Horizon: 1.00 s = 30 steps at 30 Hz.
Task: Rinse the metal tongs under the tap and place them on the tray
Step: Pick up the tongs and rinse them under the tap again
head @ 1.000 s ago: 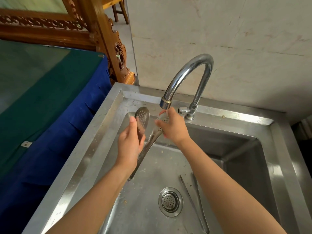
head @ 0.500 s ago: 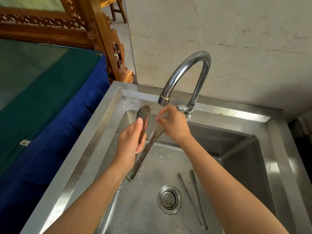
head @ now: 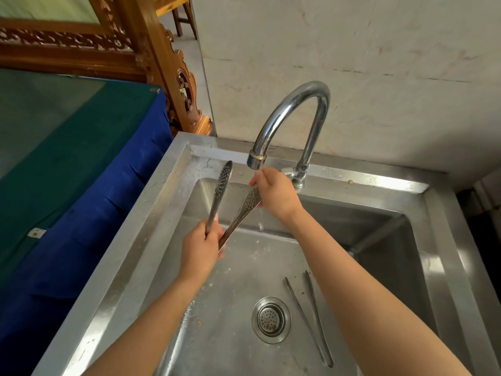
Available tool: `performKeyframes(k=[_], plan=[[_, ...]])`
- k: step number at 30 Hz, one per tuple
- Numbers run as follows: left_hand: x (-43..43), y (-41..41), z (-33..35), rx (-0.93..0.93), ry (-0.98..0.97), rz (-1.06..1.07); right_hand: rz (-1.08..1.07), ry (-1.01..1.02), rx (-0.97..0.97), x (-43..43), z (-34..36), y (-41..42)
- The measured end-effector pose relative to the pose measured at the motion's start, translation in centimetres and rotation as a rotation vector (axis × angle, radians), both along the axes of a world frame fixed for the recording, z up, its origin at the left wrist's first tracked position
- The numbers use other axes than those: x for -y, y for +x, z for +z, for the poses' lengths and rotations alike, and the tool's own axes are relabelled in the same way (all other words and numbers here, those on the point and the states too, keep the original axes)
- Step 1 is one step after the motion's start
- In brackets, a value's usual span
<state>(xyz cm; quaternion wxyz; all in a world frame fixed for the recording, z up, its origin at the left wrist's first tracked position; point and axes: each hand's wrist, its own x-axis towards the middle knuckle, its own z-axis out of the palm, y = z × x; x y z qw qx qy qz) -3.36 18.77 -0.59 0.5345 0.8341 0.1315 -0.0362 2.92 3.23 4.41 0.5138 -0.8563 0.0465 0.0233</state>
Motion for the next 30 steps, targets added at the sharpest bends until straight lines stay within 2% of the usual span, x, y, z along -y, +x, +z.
performKeyframes(k=[5, 8, 11, 15, 18, 21, 24, 28, 30], plan=[[0.9, 0.6, -0.2, -0.155, -0.043, -0.021, -0.053, 0.272, -0.086, -0.2, 0.1, -0.5], [1.1, 0.6, 0.0, -0.34, -0.184, -0.039, 0.007, 0.23, -0.053, 0.5, 0.4, -1.1], [1.2, 0.3, 0.0, -0.478, -0.301, -0.089, 0.163, 0.133, 0.02, 1.3, 0.5, -1.5], [1.0, 0.1, -0.1, -0.641, -0.586, -0.2, 0.299, 0.323, -0.097, 1.0, 0.0, -1.8], [0.8, 0.1, 0.1, -0.725, -0.699, -0.343, 0.259, 0.337, -0.064, 0.9, 0.1, -1.5], [0.7, 0.0, 0.3, -0.764, -0.719, -0.448, 0.114, 0.365, -0.001, 0.7, 0.1, -1.2], [0.7, -0.1, 0.2, -0.802, -0.74, -0.502, 0.004, 0.327, 0.005, 0.3, -0.2, -1.0], [0.7, -0.2, 0.1, -0.836, -0.769, -0.556, -0.016, 0.319, 0.045, 0.1, -0.6, -1.3], [0.5, -0.2, 0.1, -0.835, -0.777, -0.564, -0.031, 0.413, 0.041, 0.2, -0.8, -1.6]])
